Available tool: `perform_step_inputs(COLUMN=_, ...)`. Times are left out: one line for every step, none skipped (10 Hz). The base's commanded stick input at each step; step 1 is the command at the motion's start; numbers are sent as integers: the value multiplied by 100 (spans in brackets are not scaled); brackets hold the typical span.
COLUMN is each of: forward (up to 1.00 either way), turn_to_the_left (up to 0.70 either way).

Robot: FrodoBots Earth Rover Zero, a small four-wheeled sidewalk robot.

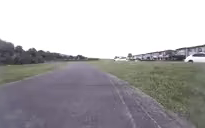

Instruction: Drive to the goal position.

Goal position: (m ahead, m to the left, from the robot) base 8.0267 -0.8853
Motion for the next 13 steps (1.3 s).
perform_step_inputs(forward=70, turn_to_the_left=17)
perform_step_inputs(forward=70, turn_to_the_left=9)
perform_step_inputs(forward=70, turn_to_the_left=0)
perform_step_inputs(forward=70, turn_to_the_left=0)
perform_step_inputs(forward=70, turn_to_the_left=0)
perform_step_inputs(forward=70, turn_to_the_left=0)
perform_step_inputs(forward=70, turn_to_the_left=0)
perform_step_inputs(forward=70, turn_to_the_left=0)
perform_step_inputs(forward=70, turn_to_the_left=0)
perform_step_inputs(forward=70, turn_to_the_left=0)
perform_step_inputs(forward=70, turn_to_the_left=0)
perform_step_inputs(forward=70, turn_to_the_left=0)
perform_step_inputs(forward=70, turn_to_the_left=0)
